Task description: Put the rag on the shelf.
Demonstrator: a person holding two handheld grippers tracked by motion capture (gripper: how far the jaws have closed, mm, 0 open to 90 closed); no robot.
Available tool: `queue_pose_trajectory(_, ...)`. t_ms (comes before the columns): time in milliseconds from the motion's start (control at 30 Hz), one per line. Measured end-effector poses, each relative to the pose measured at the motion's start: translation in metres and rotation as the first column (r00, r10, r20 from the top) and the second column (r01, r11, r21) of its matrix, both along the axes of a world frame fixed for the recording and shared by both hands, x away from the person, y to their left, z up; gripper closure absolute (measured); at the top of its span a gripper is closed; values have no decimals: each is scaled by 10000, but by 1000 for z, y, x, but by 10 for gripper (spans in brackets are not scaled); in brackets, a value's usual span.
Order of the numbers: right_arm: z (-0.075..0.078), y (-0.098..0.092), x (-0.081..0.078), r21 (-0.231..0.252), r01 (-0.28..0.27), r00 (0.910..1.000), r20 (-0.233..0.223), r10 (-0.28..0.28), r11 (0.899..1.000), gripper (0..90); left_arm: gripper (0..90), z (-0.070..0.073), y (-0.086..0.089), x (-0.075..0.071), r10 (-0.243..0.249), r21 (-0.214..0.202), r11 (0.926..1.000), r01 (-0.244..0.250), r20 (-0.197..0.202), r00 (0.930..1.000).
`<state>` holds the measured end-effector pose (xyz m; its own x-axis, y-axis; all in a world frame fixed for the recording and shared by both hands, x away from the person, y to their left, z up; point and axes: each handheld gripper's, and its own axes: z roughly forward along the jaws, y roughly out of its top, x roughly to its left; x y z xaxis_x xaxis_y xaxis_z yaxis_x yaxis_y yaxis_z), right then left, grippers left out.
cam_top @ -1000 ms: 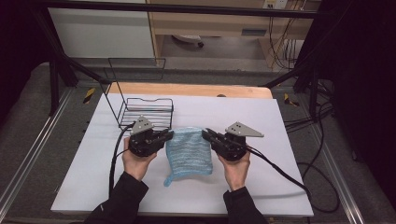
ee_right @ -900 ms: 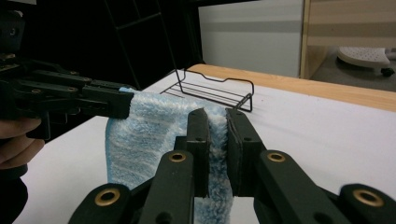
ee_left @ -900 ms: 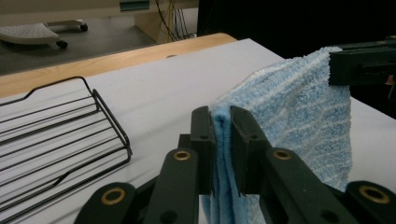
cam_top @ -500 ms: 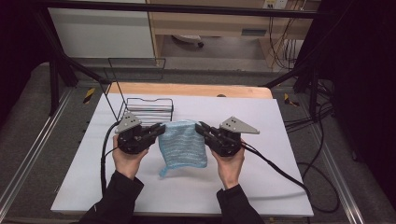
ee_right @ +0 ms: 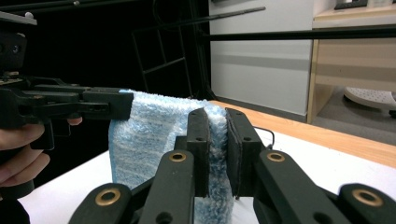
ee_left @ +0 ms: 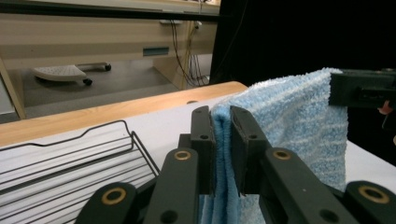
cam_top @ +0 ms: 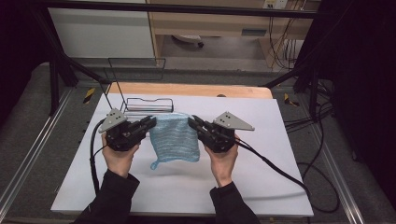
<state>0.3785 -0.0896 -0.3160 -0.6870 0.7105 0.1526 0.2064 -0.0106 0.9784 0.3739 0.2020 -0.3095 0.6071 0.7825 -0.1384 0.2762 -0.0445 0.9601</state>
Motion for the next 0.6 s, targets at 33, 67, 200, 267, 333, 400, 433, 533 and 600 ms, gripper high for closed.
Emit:
queue_pose_trajectory(33,1,2,0,30,-15,10000,19,15,10000,815,803,1,2,0,43,-57,10000,-42,42,10000)
queue_pose_trajectory(67,2,3,1,32,-37,10000,56,37,10000,815,804,3,4,0,82,-134,9999,-81,68,9999)
queue_pose_trajectory(200,7,11,3,-6,-111,9998,172,111,9999,815,805,8,11,0,217,-337,9992,-211,175,9996)
queue_pose_trajectory(267,9,14,4,29,-122,9997,235,122,9999,815,805,12,15,-1,272,-459,9986,-261,248,9993)
queue_pose_trajectory(333,13,18,5,41,-149,9993,336,147,9999,816,806,15,19,-1,337,-574,9978,-316,351,9988)
queue_pose_trajectory(400,16,21,6,62,-171,9990,416,169,9998,816,806,19,22,-2,426,-621,9973,-396,473,9980)
queue_pose_trajectory(433,18,24,7,84,-167,9988,456,163,9998,816,806,20,23,-2,447,-638,9971,-414,509,9977)
queue_pose_trajectory(533,24,29,8,62,-198,9981,588,194,9998,816,806,25,29,-2,529,-756,9960,-481,628,9966)
queue_pose_trajectory(600,28,32,9,65,-216,9974,692,211,9997,816,806,29,32,-1,591,-783,9955,-535,709,9957)
